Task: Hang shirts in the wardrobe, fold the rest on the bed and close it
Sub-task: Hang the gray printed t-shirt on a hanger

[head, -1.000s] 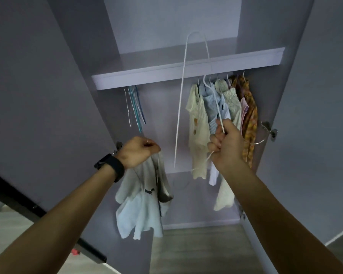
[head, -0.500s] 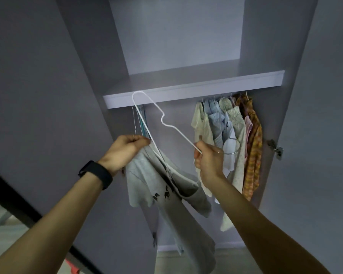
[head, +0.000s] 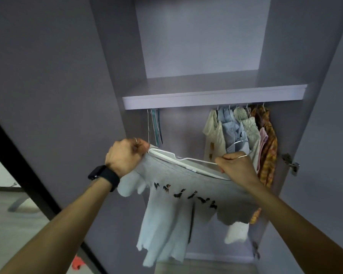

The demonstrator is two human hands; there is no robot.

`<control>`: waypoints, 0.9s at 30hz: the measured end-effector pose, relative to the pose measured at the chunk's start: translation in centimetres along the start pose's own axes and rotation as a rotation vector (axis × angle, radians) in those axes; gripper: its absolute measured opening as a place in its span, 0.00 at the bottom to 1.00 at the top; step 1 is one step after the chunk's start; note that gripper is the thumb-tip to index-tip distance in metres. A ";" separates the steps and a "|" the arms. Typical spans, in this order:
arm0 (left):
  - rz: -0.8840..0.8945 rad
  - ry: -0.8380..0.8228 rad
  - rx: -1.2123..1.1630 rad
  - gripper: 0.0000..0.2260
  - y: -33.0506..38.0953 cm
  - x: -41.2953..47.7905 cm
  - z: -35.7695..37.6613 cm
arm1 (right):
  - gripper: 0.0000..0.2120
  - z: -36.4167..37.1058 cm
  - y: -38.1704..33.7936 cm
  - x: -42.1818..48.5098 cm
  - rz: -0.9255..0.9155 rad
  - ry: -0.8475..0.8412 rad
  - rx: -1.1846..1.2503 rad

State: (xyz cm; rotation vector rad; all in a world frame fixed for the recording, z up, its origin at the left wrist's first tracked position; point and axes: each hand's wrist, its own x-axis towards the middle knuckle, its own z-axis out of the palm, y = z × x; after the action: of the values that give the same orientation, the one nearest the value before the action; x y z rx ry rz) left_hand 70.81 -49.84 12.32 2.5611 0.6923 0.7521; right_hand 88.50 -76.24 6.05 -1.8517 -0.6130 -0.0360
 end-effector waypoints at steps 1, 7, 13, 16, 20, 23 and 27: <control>0.000 0.018 -0.016 0.08 -0.1 0.0 0.1 | 0.17 -0.2 -0.3 0.2 -0.011 0.024 0.017; -0.011 0.027 0.025 0.09 -0.8 0.4 0.5 | 0.18 -0.1 -0.3 -0.2 -0.035 0.102 0.034; 0.085 0.024 0.133 0.11 0.0 -0.2 1.0 | 0.22 0.5 -0.7 -0.2 -0.069 -0.058 -0.231; 0.118 -0.100 0.080 0.10 0.6 -0.2 1.0 | 0.18 0.1 -2.0 0.7 -0.110 -0.012 -0.134; 0.191 -0.164 -0.137 0.06 2.5 -0.6 1.8 | 0.18 1.2 -4.9 2.6 -0.188 -0.306 -0.485; 0.190 -0.281 -0.196 0.07 3.3 -1.1 3.1 | 0.16 2.5 -6.3 3.5 -0.210 -0.236 -0.457; 0.098 -0.396 -0.380 0.08 2.8 -1.8 3.7 | 0.15 3.5 -6.5 3.6 -0.182 -0.211 -0.449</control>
State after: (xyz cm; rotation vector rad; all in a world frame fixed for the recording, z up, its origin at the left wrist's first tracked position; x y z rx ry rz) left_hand 72.62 -53.87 10.06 2.3007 0.2675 0.3426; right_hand 87.89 -70.22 11.59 -2.2431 -0.9812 -0.1068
